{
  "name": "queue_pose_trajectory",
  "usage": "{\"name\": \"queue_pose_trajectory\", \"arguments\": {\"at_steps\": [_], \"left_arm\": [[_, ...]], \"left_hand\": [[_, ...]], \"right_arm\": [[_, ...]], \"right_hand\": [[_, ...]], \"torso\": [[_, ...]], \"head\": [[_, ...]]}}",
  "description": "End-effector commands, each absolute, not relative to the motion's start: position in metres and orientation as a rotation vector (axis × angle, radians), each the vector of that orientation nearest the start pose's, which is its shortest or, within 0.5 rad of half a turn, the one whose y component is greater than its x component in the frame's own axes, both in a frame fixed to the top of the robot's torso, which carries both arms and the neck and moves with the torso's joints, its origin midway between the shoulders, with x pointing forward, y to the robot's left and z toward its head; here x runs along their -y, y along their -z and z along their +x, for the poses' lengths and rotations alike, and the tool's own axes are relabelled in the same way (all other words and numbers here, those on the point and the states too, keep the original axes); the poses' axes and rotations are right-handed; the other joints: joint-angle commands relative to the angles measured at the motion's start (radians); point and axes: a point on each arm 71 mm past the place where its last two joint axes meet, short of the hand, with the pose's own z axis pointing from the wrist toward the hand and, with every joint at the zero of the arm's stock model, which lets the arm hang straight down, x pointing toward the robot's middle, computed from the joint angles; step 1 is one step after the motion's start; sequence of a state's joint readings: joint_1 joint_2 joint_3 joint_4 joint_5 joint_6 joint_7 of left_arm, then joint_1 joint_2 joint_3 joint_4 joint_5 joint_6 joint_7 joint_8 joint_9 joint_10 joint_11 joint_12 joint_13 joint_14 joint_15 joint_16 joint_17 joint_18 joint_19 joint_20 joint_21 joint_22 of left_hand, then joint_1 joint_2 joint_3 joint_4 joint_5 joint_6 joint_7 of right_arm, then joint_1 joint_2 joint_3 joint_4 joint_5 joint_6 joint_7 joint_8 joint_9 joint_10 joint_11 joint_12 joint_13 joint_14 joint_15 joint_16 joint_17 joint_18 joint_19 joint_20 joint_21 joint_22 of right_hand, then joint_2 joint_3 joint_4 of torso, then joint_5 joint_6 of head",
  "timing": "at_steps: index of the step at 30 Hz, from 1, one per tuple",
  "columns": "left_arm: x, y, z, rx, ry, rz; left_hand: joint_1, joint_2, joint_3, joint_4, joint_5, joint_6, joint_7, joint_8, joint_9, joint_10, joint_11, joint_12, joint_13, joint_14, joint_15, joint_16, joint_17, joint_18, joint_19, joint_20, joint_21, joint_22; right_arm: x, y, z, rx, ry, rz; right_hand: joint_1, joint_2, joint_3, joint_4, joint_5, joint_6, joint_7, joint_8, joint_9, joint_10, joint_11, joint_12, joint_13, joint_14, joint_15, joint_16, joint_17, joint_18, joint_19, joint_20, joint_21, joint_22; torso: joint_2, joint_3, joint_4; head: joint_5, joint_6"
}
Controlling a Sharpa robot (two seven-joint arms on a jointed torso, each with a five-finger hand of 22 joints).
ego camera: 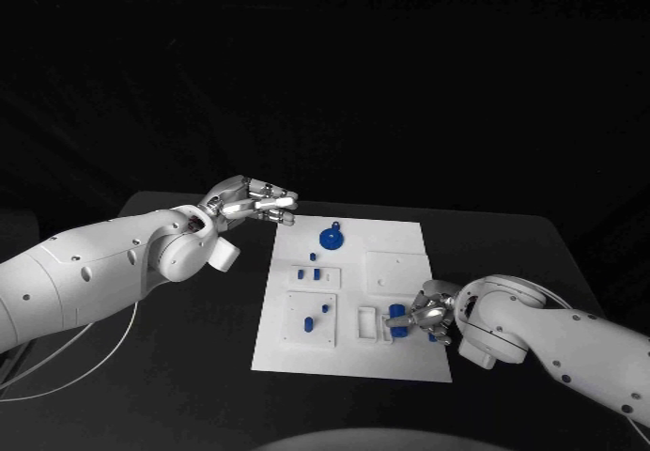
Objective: Assemble the parts on the task board
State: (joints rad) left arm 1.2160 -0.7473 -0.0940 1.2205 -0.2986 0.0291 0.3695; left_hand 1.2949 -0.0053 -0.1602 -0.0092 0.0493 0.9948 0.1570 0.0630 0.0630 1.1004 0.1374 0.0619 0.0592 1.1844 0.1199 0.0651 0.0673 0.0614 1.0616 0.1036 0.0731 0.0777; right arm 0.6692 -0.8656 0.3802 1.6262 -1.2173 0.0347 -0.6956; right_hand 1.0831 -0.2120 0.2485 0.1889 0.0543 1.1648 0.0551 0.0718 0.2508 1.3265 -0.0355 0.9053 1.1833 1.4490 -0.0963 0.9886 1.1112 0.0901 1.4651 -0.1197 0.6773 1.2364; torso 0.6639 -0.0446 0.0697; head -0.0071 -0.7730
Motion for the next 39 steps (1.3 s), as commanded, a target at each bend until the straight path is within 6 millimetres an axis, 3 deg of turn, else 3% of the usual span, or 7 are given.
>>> {"name": "queue_pose_trajectory", "arguments": {"at_steps": [1,7,9,11,13,19,39], "left_arm": [[-0.228,0.206,0.526,-1.701,1.541,-0.742],[-0.227,0.207,0.526,-1.704,1.542,-0.742],[-0.227,0.207,0.526,-1.705,1.540,-0.743],[-0.228,0.207,0.526,-1.707,1.540,-0.743],[-0.228,0.207,0.526,-1.709,1.540,-0.744],[-0.228,0.208,0.526,-1.718,1.538,-0.746],[-0.230,0.212,0.525,-1.774,1.527,-0.726]], "left_hand": [[-0.007,-0.001,-0.003,0.006,-0.002,0.000,-0.003,0.002,0.001,-0.006,0.002,-0.002,0.001,-0.009,-0.001,-0.003,0.000,-0.005,0.009,0.000,0.003,-0.002],[-0.011,-0.001,-0.004,0.009,-0.002,-0.001,-0.003,0.002,0.001,-0.007,0.002,-0.001,0.001,-0.009,-0.001,-0.003,0.000,-0.005,0.009,0.000,0.003,-0.002],[-0.011,-0.001,-0.004,0.009,-0.002,-0.001,-0.003,0.002,0.001,-0.007,0.002,-0.001,0.001,-0.009,-0.001,-0.003,0.000,-0.005,0.009,0.000,0.003,-0.002],[-0.011,-0.001,-0.004,0.009,-0.002,-0.001,-0.003,0.002,0.001,-0.007,0.002,-0.001,0.001,-0.009,-0.001,-0.003,0.000,-0.005,0.009,0.000,0.003,-0.002],[-0.011,0.001,-0.004,0.010,-0.002,-0.002,-0.003,0.003,0.001,-0.008,0.002,-0.002,0.001,-0.010,-0.001,-0.003,0.000,-0.005,0.009,0.000,0.003,-0.003],[-0.011,0.001,-0.004,0.010,-0.002,-0.002,-0.003,0.003,0.001,-0.008,0.002,-0.002,0.001,-0.010,-0.001,-0.003,0.000,-0.005,0.009,0.000,0.003,-0.003],[0.003,0.010,0.002,-0.001,-0.001,-0.002,-0.003,0.003,0.001,-0.010,0.003,-0.001,0.001,-0.013,0.001,-0.003,0.001,-0.003,0.006,0.002,0.003,-0.003]], "right_arm": [[0.225,0.315,0.402,-2.370,-0.297,0.491],[0.226,0.320,0.402,-2.339,-0.258,0.462],[0.227,0.320,0.402,-2.324,-0.255,0.468],[0.228,0.320,0.403,-2.305,-0.255,0.481],[0.229,0.319,0.403,-2.292,-0.259,0.498],[0.230,0.317,0.401,-2.269,-0.307,0.586],[0.224,0.284,0.396,-2.264,-0.411,0.582]], "right_hand": [[0.040,0.000,0.010,-0.026,-0.006,-0.009,0.003,-0.007,-0.064,0.006,0.002,-0.002,0.003,0.008,0.001,-0.002,0.003,-0.010,0.048,0.000,0.007,0.003],[0.115,0.029,0.081,-0.132,0.009,-0.016,0.010,-0.009,-0.080,0.006,0.004,-0.001,0.005,0.009,0.002,-0.001,0.006,-0.010,0.049,0.003,0.015,0.011],[0.132,0.054,0.133,-0.207,0.166,0.000,0.004,-0.010,-0.093,0.005,0.000,0.003,0.007,0.010,0.000,0.000,0.007,-0.011,0.050,0.002,0.021,0.017],[0.127,0.075,0.185,-0.280,0.242,0.016,0.008,-0.009,-0.102,0.004,-0.002,0.004,0.009,0.009,-0.002,0.000,0.008,-0.013,0.051,0.000,0.031,0.024],[0.088,0.090,0.236,-0.345,0.264,0.027,0.007,-0.008,-0.108,0.005,-0.005,0.006,0.009,0.009,-0.003,0.001,0.007,-0.014,0.050,-0.001,0.041,0.034],[0.032,0.127,0.226,-0.416,0.274,0.053,-0.003,-0.009,-0.102,0.009,-0.010,0.003,0.002,0.010,-0.003,0.007,0.007,-0.018,0.051,-0.001,0.051,0.053],[0.025,0.146,0.178,-0.412,0.257,0.064,-0.010,-0.008,-0.100,0.012,-0.011,0.002,-0.005,0.011,-0.001,0.019,0.012,-0.024,0.052,0.001,0.060,0.071]], "torso": [[0.000,-0.0007,0.0003],[0.000,-0.0003,0.0006],[0.000,0.0001,0.0002],[0.000,0.0004,-0.0002],[0.000,0.0003,-0.0003],[-0.001,-0.0001,-0.0009],[0.001,0.0000,0.0020]], "head": [[0.000,0.002],[0.000,0.004],[0.001,0.004],[0.000,0.004],[0.001,0.004],[0.005,0.009],[0.000,0.015]]}}
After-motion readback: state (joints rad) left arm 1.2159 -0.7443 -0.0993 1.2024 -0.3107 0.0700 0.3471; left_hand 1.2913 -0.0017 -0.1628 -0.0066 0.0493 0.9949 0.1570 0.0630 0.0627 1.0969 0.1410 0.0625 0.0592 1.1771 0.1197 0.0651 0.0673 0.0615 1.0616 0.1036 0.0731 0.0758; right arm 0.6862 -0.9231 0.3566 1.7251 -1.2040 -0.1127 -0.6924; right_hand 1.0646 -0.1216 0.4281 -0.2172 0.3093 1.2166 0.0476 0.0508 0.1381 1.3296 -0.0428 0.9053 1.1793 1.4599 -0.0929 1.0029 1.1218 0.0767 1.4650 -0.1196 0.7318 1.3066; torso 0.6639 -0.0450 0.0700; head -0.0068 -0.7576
